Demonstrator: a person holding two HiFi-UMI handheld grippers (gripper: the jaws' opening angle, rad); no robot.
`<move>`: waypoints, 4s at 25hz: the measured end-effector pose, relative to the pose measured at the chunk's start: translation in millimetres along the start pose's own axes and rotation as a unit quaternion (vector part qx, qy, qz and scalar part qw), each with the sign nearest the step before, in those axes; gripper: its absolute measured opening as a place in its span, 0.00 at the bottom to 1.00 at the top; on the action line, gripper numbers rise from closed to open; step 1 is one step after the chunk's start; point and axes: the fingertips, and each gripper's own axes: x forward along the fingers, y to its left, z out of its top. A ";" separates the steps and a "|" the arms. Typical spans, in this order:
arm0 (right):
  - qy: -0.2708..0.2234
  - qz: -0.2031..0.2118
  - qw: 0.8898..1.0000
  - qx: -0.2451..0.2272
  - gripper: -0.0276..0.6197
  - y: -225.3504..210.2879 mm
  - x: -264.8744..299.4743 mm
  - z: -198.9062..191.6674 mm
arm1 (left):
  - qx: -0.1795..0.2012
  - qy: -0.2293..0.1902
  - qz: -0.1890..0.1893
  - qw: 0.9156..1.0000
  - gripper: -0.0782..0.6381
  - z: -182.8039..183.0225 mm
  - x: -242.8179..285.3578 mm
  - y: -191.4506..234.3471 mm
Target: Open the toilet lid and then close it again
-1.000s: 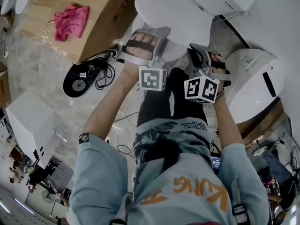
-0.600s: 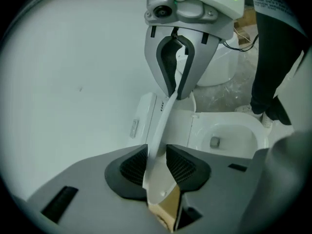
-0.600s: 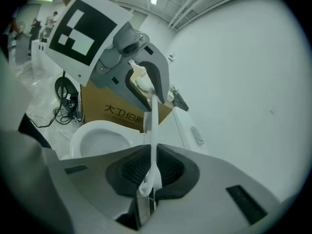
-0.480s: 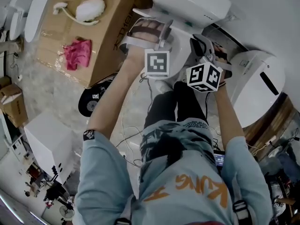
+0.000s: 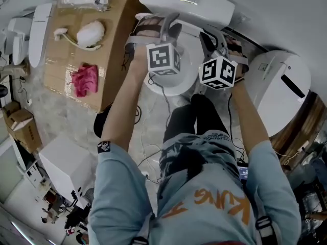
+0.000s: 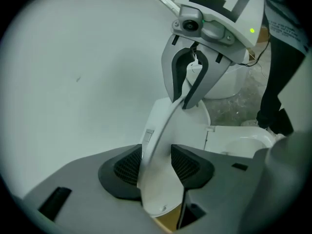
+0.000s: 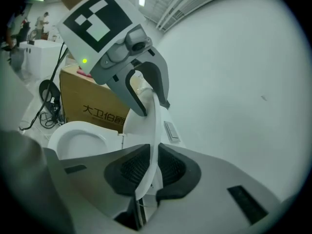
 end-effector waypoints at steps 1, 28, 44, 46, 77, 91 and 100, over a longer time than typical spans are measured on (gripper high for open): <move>0.002 0.000 1.000 0.010 0.14 -9.9 5.5 -2.3 | -0.006 0.002 -0.003 1.000 0.39 2.5 8.8 8.1; 0.004 0.032 0.996 0.080 0.14 -15.7 2.2 -5.8 | -0.086 -0.026 -0.071 0.993 0.38 15.3 4.7 14.6; 0.088 0.064 0.991 0.076 0.17 179.8 -58.9 10.2 | -0.006 -0.060 -0.164 0.985 0.23 -44.1 -120.7 -166.9; 0.101 0.083 0.988 0.082 0.19 216.3 -60.9 2.6 | 0.002 -0.059 -0.194 0.979 0.25 -56.1 -129.2 -205.7; 0.210 0.188 0.959 -0.022 0.31 488.5 37.7 -148.4 | 0.091 0.078 -0.262 0.958 0.41 -176.8 -36.6 -515.2; 0.153 0.200 0.941 0.227 0.15 439.3 2.3 -107.0 | -0.101 0.123 -0.235 0.959 0.23 -178.0 -71.7 -459.8; 0.044 0.093 0.904 0.416 0.06 314.5 -56.6 1.1 | -0.420 0.095 -0.095 0.898 0.15 -154.5 -142.4 -290.8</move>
